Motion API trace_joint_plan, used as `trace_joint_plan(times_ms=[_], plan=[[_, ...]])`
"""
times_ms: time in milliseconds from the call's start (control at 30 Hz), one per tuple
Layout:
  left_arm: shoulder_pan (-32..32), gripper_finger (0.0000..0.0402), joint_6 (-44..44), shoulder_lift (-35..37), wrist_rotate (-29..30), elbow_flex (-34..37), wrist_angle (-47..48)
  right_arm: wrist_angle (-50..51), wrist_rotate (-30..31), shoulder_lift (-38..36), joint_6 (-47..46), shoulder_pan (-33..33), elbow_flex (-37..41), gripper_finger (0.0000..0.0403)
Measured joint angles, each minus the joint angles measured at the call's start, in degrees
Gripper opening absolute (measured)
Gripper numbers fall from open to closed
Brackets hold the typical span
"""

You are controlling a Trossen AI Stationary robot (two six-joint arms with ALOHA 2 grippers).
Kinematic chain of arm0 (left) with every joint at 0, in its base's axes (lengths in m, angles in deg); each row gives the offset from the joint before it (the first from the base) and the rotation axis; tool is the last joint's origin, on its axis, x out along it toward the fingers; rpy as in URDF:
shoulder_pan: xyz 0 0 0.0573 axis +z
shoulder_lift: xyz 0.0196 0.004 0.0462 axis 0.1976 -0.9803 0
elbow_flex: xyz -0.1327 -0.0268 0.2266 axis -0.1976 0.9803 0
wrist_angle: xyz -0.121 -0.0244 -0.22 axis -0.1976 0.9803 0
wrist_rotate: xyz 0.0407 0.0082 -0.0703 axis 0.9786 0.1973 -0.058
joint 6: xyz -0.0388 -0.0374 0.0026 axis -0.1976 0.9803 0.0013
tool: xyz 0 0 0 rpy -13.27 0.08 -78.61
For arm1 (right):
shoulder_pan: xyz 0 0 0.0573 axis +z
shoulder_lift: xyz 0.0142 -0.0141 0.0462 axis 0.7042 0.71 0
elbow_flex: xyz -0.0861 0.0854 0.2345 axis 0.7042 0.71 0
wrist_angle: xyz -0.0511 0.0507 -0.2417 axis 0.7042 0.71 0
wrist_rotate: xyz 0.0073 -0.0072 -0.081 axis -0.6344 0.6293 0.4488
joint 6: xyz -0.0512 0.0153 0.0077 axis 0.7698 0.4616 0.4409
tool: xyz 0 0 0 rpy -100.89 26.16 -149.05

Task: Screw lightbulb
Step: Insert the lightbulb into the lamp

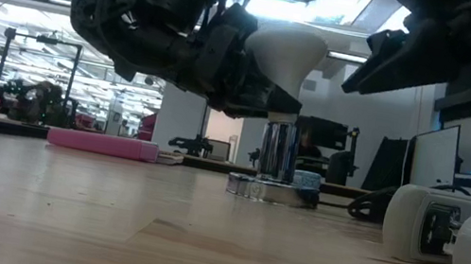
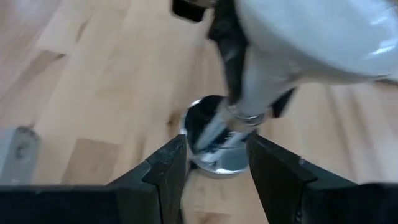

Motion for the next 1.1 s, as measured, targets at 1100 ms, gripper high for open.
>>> trace_joint_plan(times_ms=[1100], plan=[[0.66, 0.0150, -3.14, 9.22, 3.39, 0.07, 18.96, -3.90, 1.77, 9.50, -1.37, -0.07, 0.00, 0.0175]])
